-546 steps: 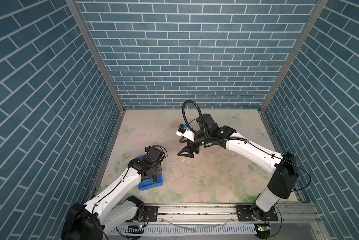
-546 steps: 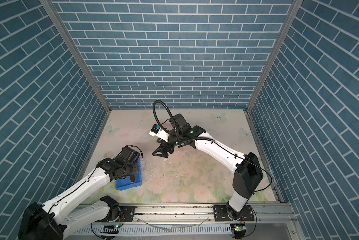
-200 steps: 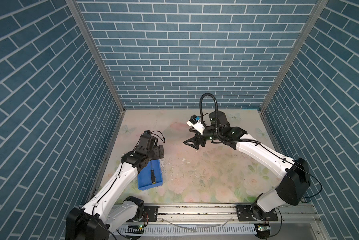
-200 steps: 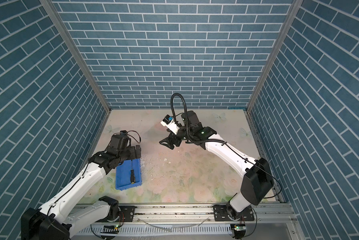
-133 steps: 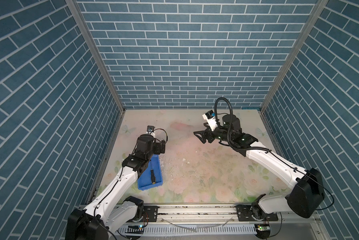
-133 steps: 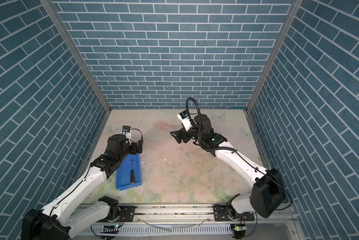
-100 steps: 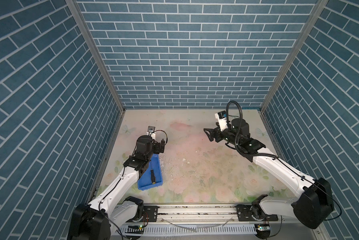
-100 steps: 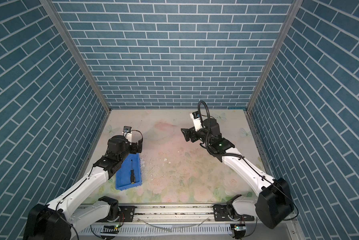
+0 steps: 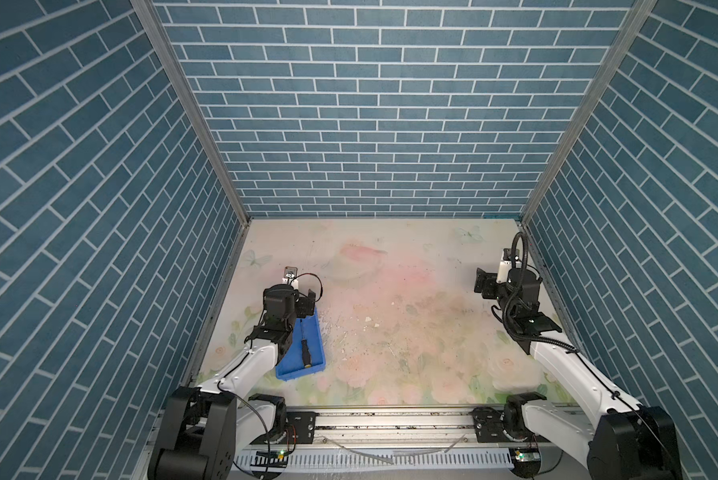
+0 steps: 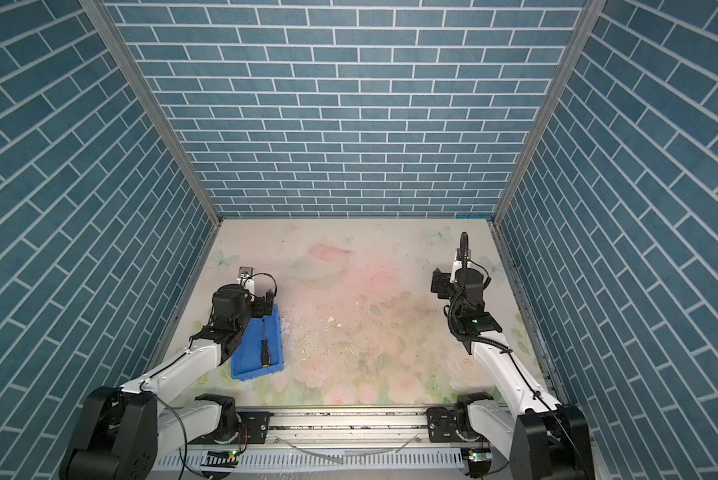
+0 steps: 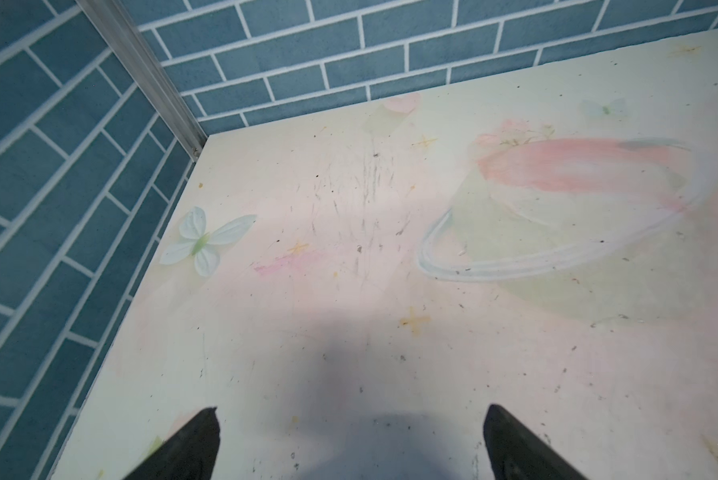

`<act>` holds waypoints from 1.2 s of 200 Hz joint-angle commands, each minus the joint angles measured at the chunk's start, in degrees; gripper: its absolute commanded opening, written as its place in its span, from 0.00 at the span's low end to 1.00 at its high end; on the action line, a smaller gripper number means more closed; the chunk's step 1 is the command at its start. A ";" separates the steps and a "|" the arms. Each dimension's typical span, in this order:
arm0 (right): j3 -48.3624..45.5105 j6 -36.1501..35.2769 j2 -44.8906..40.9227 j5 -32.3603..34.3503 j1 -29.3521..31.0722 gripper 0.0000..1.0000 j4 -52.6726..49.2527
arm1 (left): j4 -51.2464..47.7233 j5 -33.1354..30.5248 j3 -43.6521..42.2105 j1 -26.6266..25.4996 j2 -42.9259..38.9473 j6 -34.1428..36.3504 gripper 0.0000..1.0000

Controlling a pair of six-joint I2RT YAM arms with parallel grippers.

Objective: Put the screwdriver in the bin

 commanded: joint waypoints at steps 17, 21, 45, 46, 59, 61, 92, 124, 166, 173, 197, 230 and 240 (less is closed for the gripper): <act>-4.67 -6.17 7.14 1.14 -3.23 0.94 11.45 | 10.62 2.42 -1.42 2.05 4.02 2.40 1.00; -4.94 -6.42 8.16 1.10 -3.52 0.94 12.59 | 12.02 2.50 -1.51 2.10 4.56 2.45 1.00; -6.36 -7.07 14.93 0.15 -5.51 0.94 20.21 | 14.48 3.44 -0.13 3.09 7.92 2.45 1.00; -6.43 -7.12 15.11 -0.04 -5.57 0.94 20.58 | 14.44 3.49 -0.02 3.15 8.06 2.45 1.00; -6.79 -7.48 18.14 -2.26 -6.90 0.95 24.29 | 15.78 4.11 0.89 3.70 9.99 2.61 1.00; -6.49 -7.51 18.31 -2.28 -7.00 0.95 24.17 | 16.13 4.21 0.96 3.76 10.28 2.62 1.00; -5.01 -6.86 22.56 -6.89 -8.96 0.95 27.42 | 18.01 5.73 2.76 4.25 13.55 2.31 1.00; -5.27 -4.12 25.96 -9.92 -11.78 0.95 31.12 | 28.86 5.45 0.83 5.22 20.55 0.17 1.00; -8.10 -2.34 27.65 -9.07 -13.17 0.99 37.65 | 29.01 6.00 1.38 5.57 22.33 -0.16 1.00; -8.11 -2.30 27.86 -9.12 -13.14 0.99 37.75 | 29.08 6.11 1.37 5.66 22.42 -0.18 1.00; -8.05 -2.33 27.64 -9.04 -13.16 0.99 37.45 | 28.98 6.23 1.38 5.66 22.35 -0.18 1.00; -8.09 -2.33 27.72 -9.05 -13.14 0.99 37.75 | 29.26 5.98 1.22 5.66 22.31 0.00 1.00; -8.09 -2.33 27.77 -9.10 -13.15 0.99 37.73 | 29.26 5.95 1.15 5.66 22.27 -0.03 1.00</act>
